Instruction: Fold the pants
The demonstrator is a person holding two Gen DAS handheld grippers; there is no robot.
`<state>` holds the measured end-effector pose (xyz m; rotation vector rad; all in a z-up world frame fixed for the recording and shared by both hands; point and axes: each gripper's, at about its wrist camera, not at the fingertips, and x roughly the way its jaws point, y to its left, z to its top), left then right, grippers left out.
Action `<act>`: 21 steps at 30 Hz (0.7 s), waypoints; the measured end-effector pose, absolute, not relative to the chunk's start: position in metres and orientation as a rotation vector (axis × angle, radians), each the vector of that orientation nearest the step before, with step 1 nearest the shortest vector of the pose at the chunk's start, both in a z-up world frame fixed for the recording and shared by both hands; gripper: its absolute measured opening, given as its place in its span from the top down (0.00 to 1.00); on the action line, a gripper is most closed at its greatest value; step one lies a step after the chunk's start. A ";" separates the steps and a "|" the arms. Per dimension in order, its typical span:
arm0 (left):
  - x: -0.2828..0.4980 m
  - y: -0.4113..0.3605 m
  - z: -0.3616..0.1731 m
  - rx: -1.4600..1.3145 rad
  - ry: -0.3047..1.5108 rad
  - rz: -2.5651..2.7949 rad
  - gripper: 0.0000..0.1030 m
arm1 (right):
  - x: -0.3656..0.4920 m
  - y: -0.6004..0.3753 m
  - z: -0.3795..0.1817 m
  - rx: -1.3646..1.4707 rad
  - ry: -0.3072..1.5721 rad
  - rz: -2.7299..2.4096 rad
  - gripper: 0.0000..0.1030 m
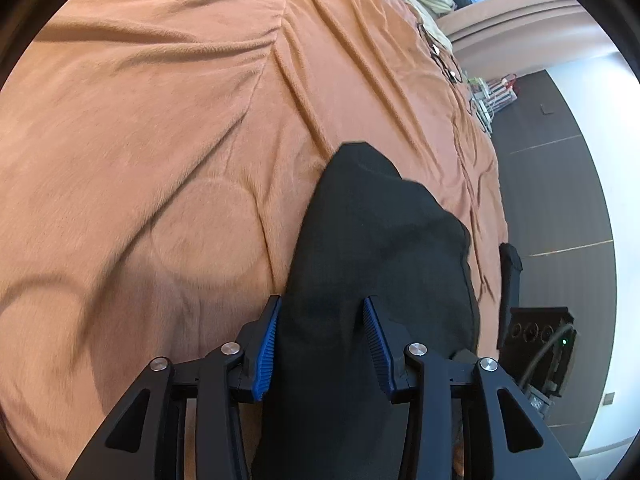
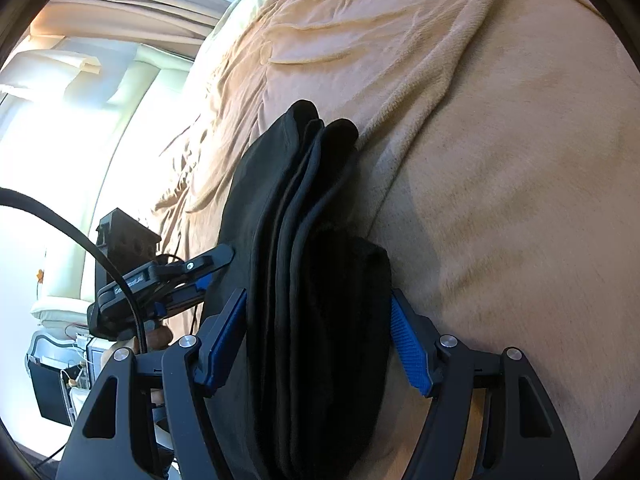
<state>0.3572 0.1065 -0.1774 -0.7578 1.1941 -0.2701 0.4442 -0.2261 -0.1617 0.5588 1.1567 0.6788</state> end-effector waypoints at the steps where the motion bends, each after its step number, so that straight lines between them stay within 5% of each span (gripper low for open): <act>1: 0.360 0.106 -0.180 -0.767 1.192 -0.274 0.59 | 0.445 -0.227 -0.163 0.568 1.157 0.681 0.35; 5: 0.365 0.102 -0.178 -0.762 1.183 -0.284 0.66 | 0.445 -0.229 -0.163 0.560 1.151 0.682 0.35; 7: 0.364 0.100 -0.174 -0.764 1.178 -0.307 0.81 | 0.441 -0.226 -0.159 0.522 1.142 0.676 0.53; 10: 0.362 0.096 -0.164 -0.737 1.163 -0.314 0.86 | 0.437 -0.220 -0.150 0.491 1.118 0.697 0.69; 21: 0.341 0.088 -0.122 -0.712 1.060 -0.355 0.90 | 0.405 -0.217 -0.115 0.417 1.009 0.711 0.76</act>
